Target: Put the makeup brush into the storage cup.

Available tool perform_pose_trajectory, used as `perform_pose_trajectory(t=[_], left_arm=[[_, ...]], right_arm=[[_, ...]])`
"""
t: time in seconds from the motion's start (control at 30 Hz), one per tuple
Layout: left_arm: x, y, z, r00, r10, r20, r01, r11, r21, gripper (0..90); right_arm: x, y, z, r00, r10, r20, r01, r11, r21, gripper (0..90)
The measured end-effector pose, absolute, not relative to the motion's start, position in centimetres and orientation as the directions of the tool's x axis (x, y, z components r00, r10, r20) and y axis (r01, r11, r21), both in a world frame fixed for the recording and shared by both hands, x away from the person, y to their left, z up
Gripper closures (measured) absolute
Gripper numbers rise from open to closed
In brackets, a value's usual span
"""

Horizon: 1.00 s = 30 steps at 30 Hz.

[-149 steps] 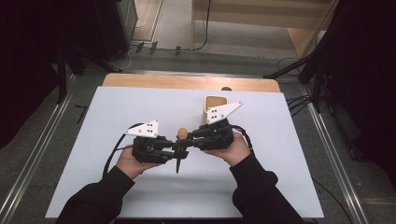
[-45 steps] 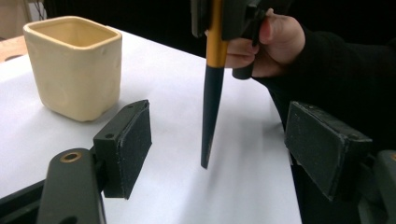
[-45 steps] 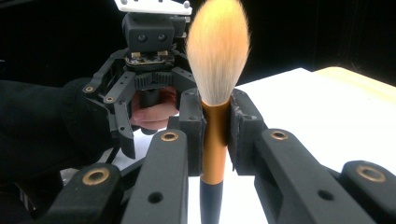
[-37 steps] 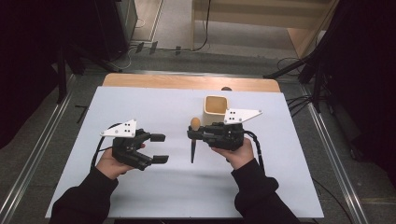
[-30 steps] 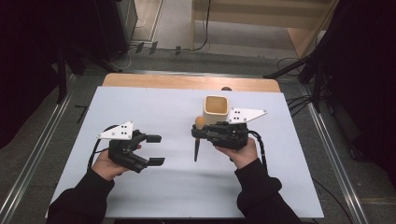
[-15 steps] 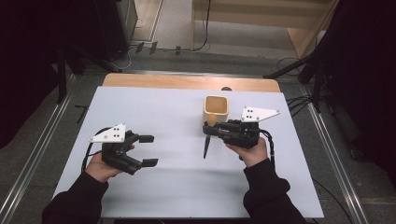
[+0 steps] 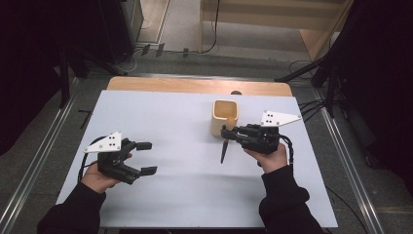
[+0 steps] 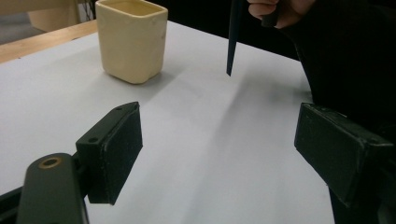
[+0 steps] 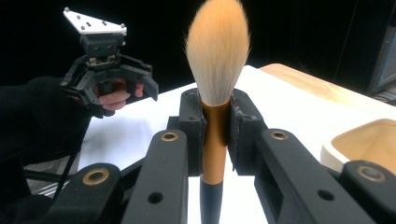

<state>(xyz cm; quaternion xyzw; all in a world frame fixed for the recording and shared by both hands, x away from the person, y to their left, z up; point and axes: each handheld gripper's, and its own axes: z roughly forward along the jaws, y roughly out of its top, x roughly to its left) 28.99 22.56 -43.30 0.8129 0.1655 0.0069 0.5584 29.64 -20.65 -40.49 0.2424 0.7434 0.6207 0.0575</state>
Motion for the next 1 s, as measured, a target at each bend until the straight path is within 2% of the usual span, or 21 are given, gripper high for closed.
perform_pose_trajectory(t=[0.47, 1.0], left_arm=[[28.7, 24.1, -43.8, 0.933, 0.310, -0.185, 0.283, -0.309, 0.908, 16.0], [28.9, 24.7, -44.0, 0.924, 0.336, -0.181, 0.286, -0.294, 0.912, 16.0]], right_arm=[[29.5, -22.6, -40.0, -0.855, 0.479, 0.199, 0.281, 0.105, 0.954, 79.0], [30.4, -22.5, -38.8, -0.849, 0.495, 0.184, 0.271, 0.110, 0.956, 79.0]])
